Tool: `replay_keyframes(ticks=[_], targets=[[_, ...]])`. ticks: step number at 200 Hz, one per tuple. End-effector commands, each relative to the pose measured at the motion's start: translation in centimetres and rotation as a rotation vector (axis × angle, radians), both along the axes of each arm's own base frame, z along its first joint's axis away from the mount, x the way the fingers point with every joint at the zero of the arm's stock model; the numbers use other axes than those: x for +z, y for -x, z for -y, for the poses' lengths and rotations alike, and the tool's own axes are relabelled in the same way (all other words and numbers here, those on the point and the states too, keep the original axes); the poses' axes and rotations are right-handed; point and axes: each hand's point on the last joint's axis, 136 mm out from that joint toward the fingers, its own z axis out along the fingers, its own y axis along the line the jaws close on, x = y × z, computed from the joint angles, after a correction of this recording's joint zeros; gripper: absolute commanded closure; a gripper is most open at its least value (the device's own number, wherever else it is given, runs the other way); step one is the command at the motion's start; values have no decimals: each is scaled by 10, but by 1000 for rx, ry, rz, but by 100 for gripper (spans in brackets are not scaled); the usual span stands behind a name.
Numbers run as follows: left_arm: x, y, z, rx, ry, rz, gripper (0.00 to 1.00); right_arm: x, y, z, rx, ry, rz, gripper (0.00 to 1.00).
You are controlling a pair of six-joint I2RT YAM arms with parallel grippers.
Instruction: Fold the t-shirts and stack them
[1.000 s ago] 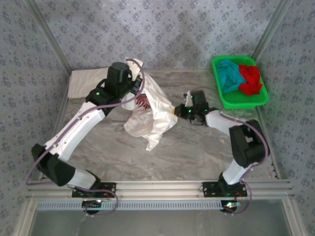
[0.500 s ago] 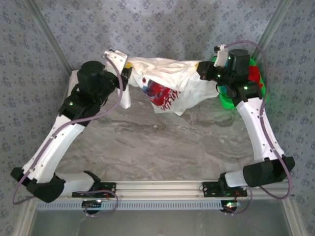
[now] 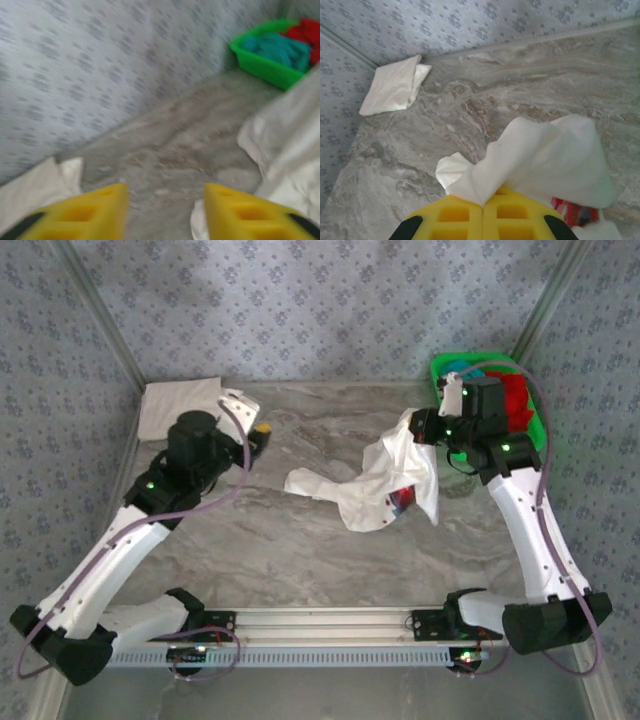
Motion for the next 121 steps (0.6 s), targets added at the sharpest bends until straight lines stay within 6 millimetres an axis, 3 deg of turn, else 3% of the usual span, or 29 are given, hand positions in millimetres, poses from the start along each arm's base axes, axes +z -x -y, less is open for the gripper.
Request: replay_keyframes(ticks=[1,17,38,61,81,101,106,121], targets=[[-52,13,62,-254,-27,-82,32,-46,-21,-11,19,-8,-101,100],[-88,19,106,-372,-82,-91,15,-69,-33,-26,50,-13,-142,100],[-124,19,152,-506,-89,-107,9,-87,-36,-41,101,-9,-170,100],[-152,3,188,-585,-78,-121,3,-86,-32,-41,125,-7,-145,100],[-163,-22,208,-619,-66,-141,5,-89,-25,-38,139,7,-129,100],[-155,-48,214,-646,59,-158,8,-97,-20,-32,130,10,-139,100],[-151,-52,214,-659,97,-158,9,-111,-16,-28,122,12,-169,100],[-148,-52,223,-711,120,-151,11,-119,-15,-28,116,1,-179,100]])
